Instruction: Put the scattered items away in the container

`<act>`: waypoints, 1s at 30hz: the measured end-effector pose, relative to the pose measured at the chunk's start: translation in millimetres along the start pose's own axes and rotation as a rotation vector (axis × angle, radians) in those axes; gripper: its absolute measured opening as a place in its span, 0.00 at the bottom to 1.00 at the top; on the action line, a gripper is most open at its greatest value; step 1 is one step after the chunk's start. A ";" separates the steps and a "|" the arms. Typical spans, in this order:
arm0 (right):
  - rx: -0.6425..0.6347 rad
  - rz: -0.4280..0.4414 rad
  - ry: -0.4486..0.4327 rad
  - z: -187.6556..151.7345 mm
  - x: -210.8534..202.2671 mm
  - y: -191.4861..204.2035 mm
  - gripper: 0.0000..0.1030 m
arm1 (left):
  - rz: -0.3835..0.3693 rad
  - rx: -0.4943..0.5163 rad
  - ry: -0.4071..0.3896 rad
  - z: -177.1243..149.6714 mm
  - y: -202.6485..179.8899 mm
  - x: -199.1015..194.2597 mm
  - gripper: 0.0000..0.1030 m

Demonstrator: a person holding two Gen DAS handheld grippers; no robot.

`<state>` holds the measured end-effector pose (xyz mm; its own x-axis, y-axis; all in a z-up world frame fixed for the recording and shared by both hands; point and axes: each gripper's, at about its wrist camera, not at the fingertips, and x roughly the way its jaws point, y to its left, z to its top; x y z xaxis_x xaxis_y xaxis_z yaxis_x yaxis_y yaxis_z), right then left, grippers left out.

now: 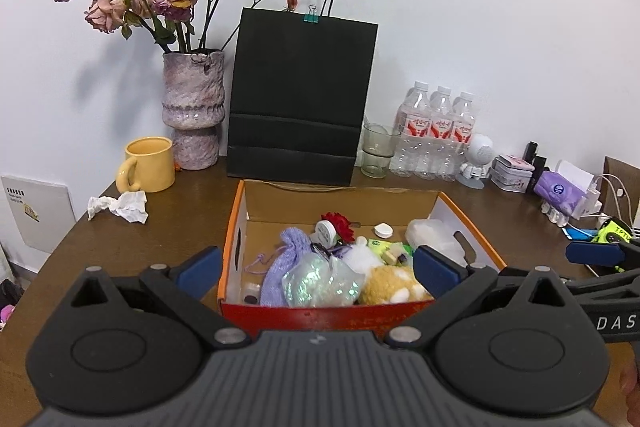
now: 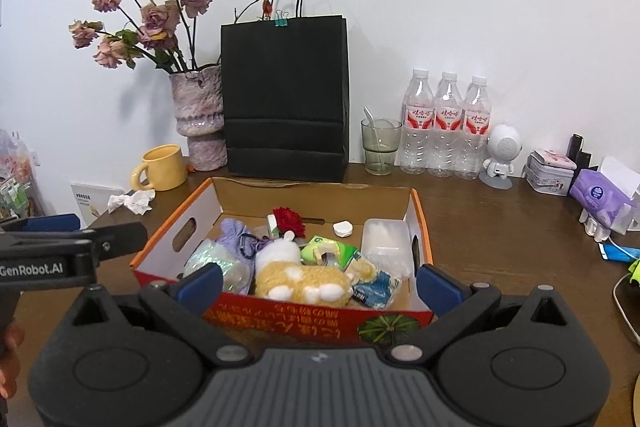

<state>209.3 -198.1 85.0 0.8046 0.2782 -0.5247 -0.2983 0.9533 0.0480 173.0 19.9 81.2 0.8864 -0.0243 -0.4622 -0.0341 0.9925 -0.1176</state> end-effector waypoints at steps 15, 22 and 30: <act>0.013 -0.007 0.007 -6.3 -10.6 -0.1 1.00 | -0.018 0.009 0.023 -8.7 -3.9 -7.6 1.00; 0.018 -0.010 0.013 -8.6 -10.2 0.0 1.00 | -0.029 0.010 0.031 -10.6 -6.1 -7.4 1.00; 0.037 -0.022 0.042 -12.4 -8.1 -2.3 1.00 | -0.032 0.011 0.046 -14.3 -7.6 -6.0 1.00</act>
<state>197.1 -204.0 78.6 0.7884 0.2528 -0.5608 -0.2613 0.9630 0.0668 161.3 10.8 72.3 0.8646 -0.0610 -0.4987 -0.0009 0.9924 -0.1229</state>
